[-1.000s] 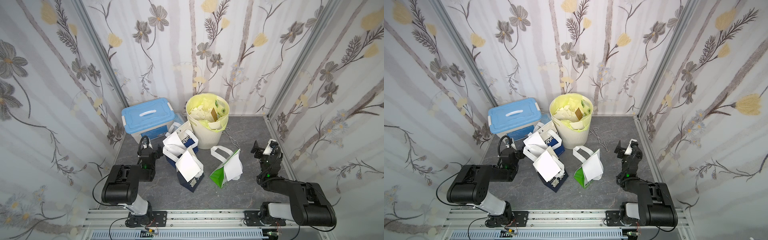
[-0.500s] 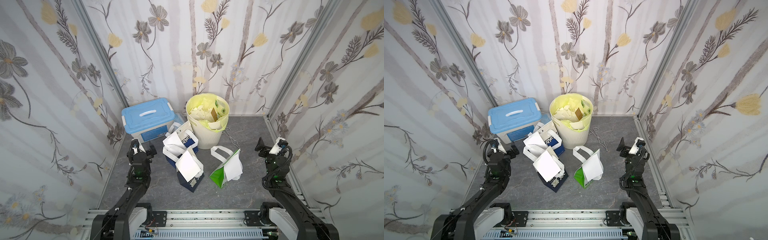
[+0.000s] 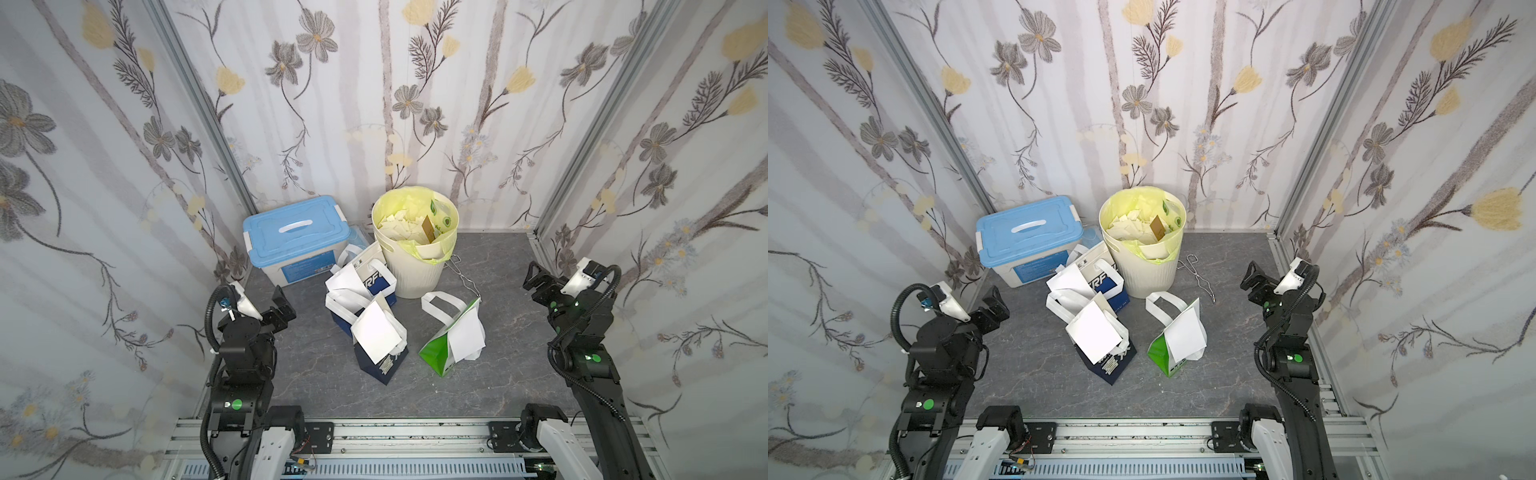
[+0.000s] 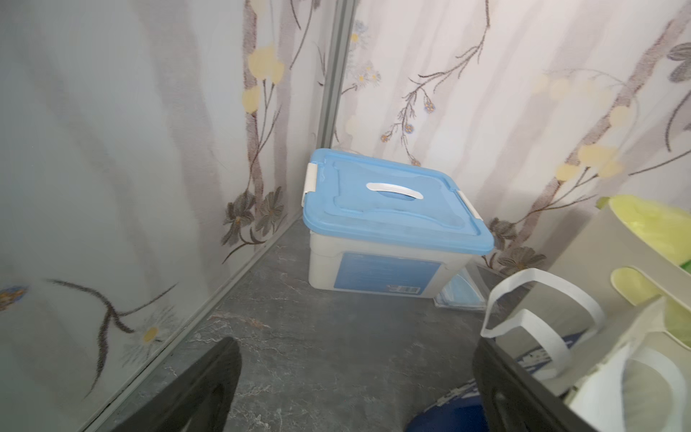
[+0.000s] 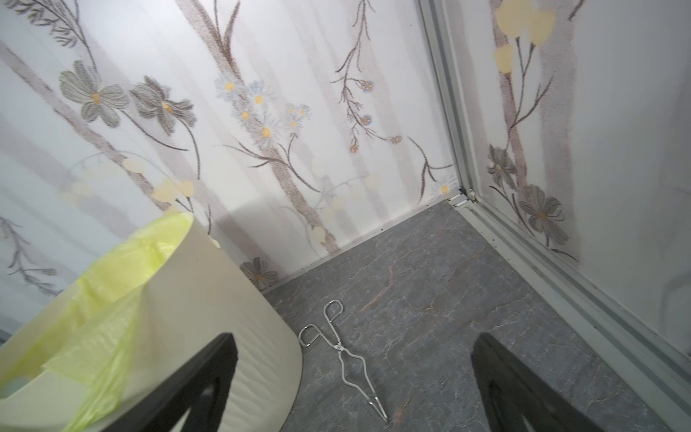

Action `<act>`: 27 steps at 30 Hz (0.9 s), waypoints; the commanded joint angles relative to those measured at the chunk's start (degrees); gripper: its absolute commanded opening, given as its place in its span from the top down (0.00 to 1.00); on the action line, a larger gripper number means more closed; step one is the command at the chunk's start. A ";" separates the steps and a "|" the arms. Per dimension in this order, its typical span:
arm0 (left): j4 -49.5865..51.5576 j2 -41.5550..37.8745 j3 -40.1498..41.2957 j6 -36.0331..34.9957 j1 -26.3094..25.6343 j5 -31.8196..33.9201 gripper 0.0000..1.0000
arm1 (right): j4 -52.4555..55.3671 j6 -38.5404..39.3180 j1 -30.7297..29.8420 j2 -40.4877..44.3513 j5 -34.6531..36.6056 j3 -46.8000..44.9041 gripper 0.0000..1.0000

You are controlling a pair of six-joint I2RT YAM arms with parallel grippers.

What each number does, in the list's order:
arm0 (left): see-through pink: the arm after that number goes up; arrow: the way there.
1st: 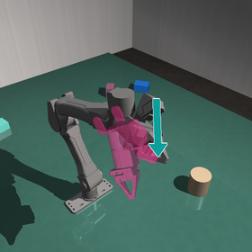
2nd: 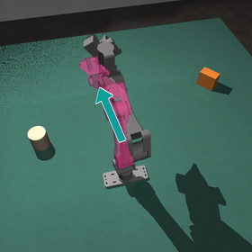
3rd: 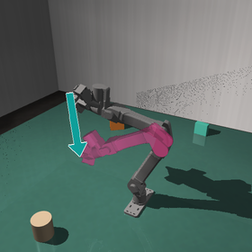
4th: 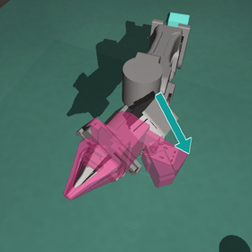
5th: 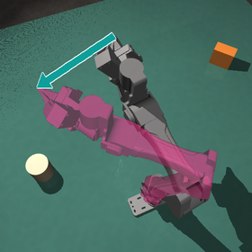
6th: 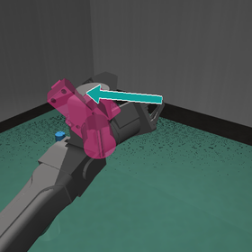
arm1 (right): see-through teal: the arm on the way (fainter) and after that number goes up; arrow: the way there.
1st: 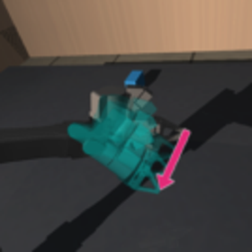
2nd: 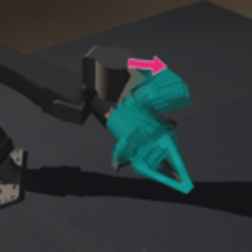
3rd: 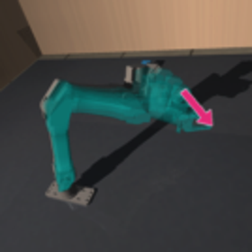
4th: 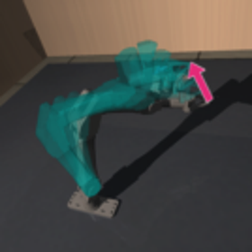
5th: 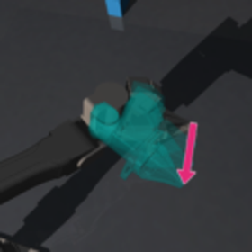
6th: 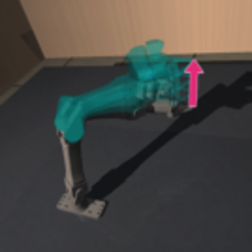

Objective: Shred takeout receipts and throw away
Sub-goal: Pick up the takeout bag at the center of the board.

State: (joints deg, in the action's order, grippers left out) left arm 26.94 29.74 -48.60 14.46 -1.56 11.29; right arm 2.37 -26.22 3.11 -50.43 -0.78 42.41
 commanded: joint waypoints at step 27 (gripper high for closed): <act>58.12 60.22 -70.04 -3.52 -35.33 -16.57 0.21 | 27.07 -3.19 -29.17 -8.21 -7.96 27.40 0.01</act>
State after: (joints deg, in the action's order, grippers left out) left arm 78.50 86.30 -115.00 13.54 -36.18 -8.56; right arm 29.45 -27.90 -25.56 -59.59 -11.49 70.98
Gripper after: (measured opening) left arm 0.802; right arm 0.996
